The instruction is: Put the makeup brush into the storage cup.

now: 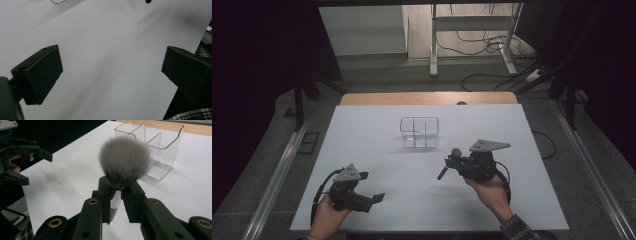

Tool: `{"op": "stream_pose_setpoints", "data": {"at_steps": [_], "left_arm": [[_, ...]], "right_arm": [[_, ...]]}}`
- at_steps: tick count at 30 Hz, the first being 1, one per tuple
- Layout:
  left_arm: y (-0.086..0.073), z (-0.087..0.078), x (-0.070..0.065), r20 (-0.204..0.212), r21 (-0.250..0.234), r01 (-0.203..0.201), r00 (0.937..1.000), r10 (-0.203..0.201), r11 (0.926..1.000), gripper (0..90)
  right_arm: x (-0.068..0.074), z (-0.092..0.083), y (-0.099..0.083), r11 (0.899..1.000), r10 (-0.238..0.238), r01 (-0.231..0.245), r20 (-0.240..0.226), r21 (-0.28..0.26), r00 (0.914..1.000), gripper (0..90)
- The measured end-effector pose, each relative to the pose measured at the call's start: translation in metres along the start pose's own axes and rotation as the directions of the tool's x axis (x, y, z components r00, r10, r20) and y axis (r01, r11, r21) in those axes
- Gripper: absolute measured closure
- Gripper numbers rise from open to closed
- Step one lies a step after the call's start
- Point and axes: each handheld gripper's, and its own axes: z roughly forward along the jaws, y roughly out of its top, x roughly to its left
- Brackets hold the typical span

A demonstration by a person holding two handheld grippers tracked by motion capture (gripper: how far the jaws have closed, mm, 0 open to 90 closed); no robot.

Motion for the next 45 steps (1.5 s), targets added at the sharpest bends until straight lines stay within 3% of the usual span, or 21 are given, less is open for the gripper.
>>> {"op": "stream_pose_setpoints", "data": {"at_steps": [5, 23, 45], "left_arm": [[-0.003, -0.003, 0.002, 0.003, -0.01, 0.019, 0.9998, -0.019, 0.9998, 3.4], [-0.011, -0.012, 0.006, -0.03, -0.011, 0.028, 0.9992, -0.028, 0.9996, 3.5], [-0.024, -0.024, 0.015, -0.085, -0.014, 0.039, 0.9956, -0.04, 0.9992, 3.4]], "right_arm": [[-0.001, -0.001, 0.002, 1.0, 0.003, -0.003, -0.007, -0.01, 1.0, 76.8], [-0.006, -0.003, 0.009, 0.999, 0.021, -0.023, -0.031, -0.039, 0.9993, 76.8], [-0.019, -0.004, 0.025, 0.997, 0.045, -0.046, -0.022, -0.057, 0.9987, 76.8]]}}
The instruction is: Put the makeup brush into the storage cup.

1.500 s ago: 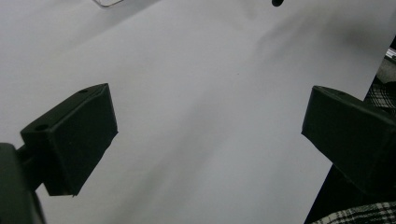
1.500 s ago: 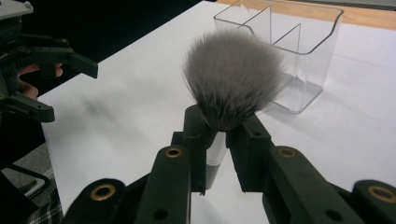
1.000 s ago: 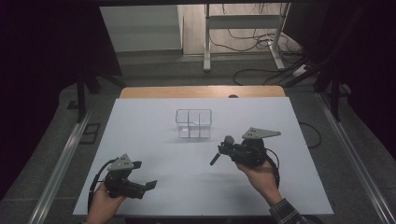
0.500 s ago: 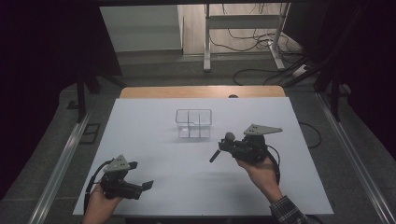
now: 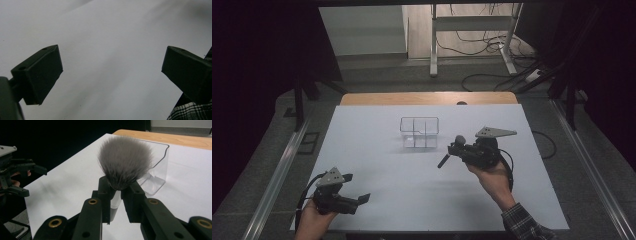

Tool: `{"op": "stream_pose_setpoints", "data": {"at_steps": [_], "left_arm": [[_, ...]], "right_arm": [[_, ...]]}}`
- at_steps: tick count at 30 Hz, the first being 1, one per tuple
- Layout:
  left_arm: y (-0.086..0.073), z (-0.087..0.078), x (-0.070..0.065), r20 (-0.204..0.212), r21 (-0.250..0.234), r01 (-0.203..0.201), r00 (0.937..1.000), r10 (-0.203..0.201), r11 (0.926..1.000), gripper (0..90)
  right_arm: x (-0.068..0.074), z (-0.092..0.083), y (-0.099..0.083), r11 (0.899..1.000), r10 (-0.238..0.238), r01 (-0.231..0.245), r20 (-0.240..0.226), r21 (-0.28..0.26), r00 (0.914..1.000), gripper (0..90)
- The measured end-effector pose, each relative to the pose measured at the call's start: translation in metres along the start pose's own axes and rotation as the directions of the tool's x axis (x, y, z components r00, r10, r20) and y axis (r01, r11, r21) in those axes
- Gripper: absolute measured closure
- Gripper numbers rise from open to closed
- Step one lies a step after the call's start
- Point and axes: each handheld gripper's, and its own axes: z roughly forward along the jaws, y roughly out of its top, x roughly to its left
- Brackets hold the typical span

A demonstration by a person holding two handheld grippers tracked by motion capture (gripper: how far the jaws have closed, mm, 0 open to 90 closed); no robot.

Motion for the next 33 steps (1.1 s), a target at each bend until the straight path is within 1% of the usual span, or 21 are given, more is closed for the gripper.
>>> {"op": "stream_pose_setpoints", "data": {"at_steps": [4, 12, 17, 28, 33], "left_arm": [[-0.002, -0.001, 0.002, -0.011, 0.008, 0.012, 0.9999, -0.012, 0.9999, 3.2], [-0.007, -0.006, 0.005, -0.027, 0.007, 0.015, 0.9995, -0.014, 0.9999, 3.1], [-0.01, -0.009, 0.008, -0.029, 0.008, 0.018, 0.9994, -0.017, 0.9998, 3.0], [-0.021, -0.02, 0.017, -0.052, -0.003, 0.047, 0.9975, -0.048, 0.9989, 2.9], [-0.025, -0.023, 0.021, -0.063, 0.004, 0.052, 0.9967, -0.052, 0.9986, 3.0]], "right_arm": [[-0.001, 0.0, 0.004, 1.0, 0.001, -0.001, -0.002, -0.008, 1.0, 76.8], [-0.003, 0.001, 0.012, 1.0, -0.008, 0.008, 0.002, -0.011, 1.0, 76.8], [-0.005, 0.001, 0.017, 1.0, -0.013, 0.013, -0.002, -0.014, 0.9999, 76.8], [-0.009, 0.005, 0.027, 1.0, -0.025, 0.025, 0.002, -0.01, 0.9997, 76.8], [-0.011, 0.006, 0.031, 0.999, -0.031, 0.032, 0.01, -0.014, 0.9995, 76.8]]}}
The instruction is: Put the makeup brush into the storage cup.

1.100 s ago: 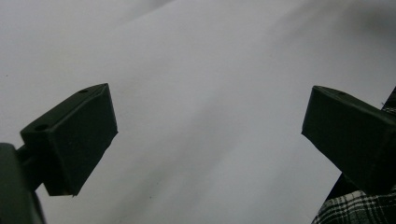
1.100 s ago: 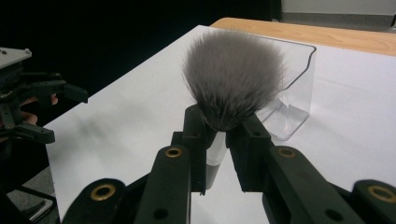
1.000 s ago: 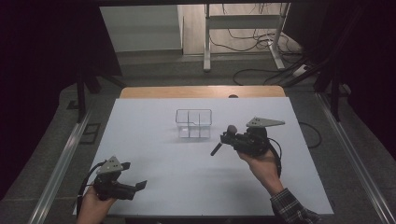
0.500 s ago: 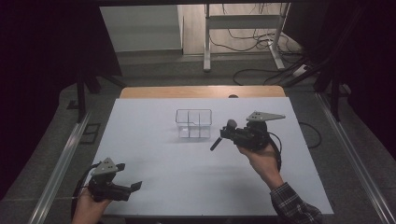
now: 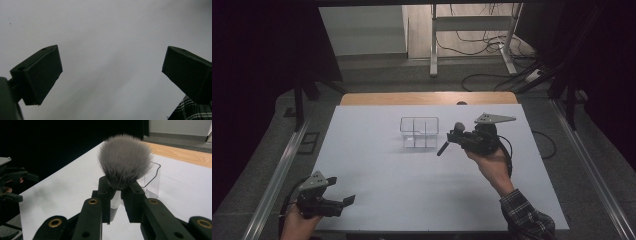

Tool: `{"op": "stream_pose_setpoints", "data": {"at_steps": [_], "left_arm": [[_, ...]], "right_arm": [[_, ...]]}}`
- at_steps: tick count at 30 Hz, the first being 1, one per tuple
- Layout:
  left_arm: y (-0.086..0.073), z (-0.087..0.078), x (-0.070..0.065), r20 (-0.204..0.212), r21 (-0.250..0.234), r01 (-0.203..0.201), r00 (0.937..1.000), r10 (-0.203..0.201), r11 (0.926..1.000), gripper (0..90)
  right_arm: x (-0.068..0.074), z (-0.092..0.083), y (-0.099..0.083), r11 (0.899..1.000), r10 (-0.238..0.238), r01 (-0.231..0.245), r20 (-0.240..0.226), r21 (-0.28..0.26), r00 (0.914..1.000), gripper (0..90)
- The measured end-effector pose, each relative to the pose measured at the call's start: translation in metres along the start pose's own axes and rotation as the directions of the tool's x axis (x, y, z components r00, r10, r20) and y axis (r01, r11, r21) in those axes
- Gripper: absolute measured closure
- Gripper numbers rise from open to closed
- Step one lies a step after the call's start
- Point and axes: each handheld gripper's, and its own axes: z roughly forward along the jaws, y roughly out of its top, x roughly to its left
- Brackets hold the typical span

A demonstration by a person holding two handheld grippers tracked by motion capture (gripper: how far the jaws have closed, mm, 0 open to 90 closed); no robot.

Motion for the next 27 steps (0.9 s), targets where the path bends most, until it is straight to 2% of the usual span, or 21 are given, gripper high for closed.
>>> {"op": "stream_pose_setpoints", "data": {"at_steps": [27], "left_arm": [[-0.014, -0.012, 0.013, -0.031, -0.003, 0.037, 0.9988, -0.037, 0.9993, 2.9]], "right_arm": [[-0.01, 0.012, 0.026, 1.0, -0.021, 0.022, 0.047, -0.022, 0.9987, 76.8]]}}
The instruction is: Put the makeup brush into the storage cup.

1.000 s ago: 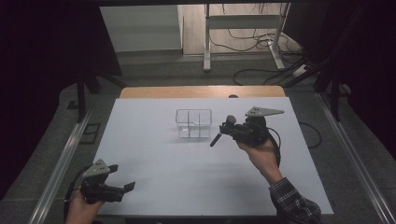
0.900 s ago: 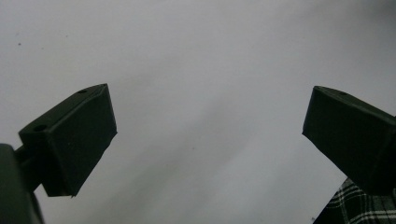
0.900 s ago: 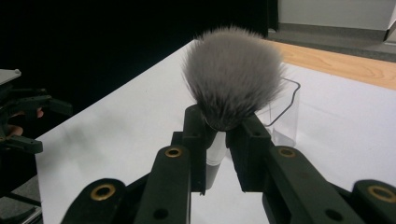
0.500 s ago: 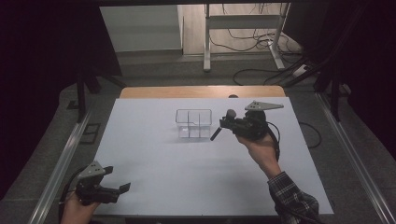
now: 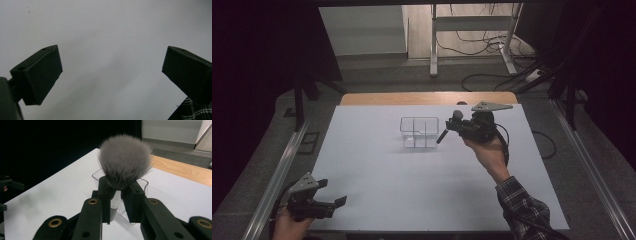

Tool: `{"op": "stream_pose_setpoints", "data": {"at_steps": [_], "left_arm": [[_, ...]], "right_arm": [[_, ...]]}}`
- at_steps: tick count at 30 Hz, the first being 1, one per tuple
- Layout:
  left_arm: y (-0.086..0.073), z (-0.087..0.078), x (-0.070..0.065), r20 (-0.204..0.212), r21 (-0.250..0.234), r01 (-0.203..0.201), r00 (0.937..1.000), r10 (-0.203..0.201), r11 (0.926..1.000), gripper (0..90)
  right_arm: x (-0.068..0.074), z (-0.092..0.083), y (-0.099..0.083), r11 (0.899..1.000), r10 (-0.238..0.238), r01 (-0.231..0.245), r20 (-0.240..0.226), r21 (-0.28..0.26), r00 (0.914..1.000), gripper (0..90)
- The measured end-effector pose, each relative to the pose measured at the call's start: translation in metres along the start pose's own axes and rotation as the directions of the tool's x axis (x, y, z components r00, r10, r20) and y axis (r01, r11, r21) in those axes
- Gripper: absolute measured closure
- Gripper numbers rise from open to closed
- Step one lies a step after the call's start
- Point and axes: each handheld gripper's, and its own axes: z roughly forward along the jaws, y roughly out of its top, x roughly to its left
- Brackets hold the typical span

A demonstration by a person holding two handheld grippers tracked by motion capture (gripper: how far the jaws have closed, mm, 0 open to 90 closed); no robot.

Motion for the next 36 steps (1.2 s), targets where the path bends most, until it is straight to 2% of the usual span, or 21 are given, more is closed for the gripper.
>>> {"op": "stream_pose_setpoints", "data": {"at_steps": [21, 36], "left_arm": [[-0.001, -0.001, 0.0, 0.001, 0.006, -0.001, 1.0, 0.001, 1.0, 2.9], [-0.002, -0.001, 0.001, 0.002, -0.001, 0.0, 1.0, 0.0, 1.0, 2.9]], "right_arm": [[-0.011, 0.01, 0.017, 1.0, -0.001, 0.002, 0.025, -0.024, 0.9997, 76.8], [-0.017, 0.021, 0.031, 0.999, -0.02, 0.022, 0.046, -0.033, 0.9987, 76.8]]}}
